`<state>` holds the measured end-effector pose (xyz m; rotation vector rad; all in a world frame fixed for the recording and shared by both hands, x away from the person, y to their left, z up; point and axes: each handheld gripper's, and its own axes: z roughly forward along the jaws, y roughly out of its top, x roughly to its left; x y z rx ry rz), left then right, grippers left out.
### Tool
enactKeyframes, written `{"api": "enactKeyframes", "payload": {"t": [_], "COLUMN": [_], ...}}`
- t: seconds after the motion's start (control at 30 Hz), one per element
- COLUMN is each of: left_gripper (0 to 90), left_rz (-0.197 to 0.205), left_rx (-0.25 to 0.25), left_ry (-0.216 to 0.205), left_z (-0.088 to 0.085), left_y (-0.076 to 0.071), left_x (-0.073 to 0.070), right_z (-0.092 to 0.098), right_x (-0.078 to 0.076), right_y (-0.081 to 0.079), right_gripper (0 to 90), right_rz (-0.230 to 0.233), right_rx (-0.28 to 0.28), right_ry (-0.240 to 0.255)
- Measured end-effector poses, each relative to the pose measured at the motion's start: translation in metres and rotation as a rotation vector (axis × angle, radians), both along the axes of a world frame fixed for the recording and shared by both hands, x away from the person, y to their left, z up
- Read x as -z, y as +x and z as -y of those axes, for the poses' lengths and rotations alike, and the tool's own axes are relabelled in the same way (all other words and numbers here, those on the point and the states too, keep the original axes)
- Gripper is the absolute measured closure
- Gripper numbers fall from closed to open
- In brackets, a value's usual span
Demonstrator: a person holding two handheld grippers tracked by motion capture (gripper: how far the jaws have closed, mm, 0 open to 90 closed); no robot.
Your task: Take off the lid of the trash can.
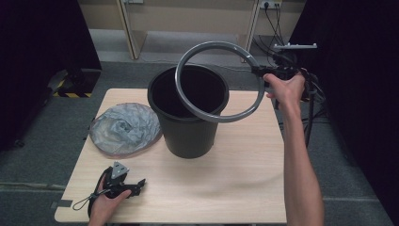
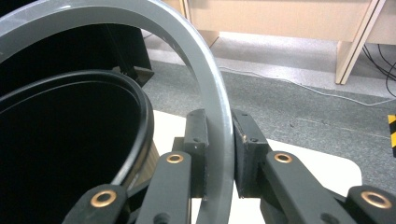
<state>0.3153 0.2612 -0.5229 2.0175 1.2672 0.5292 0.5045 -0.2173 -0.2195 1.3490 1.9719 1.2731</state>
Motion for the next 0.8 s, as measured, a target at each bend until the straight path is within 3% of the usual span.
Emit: {"api": "enactKeyframes", "payload": {"t": [0.47,0.8], "left_gripper": [8.2,8.2], "left_rz": [0.000,0.001], "left_rx": [0.000,-0.001], "left_ry": [-0.002,-0.002], "left_z": [0.000,0.000], "left_y": [0.000,0.000], "left_x": [0.000,0.000], "right_z": [0.059,0.110], "right_x": [0.007,0.026], "right_y": [-0.016,-0.028], "right_gripper": [77.8,77.7], "right_rz": [0.005,-0.018], "right_rx": [0.065,0.134], "right_ry": [0.029,0.065]}}
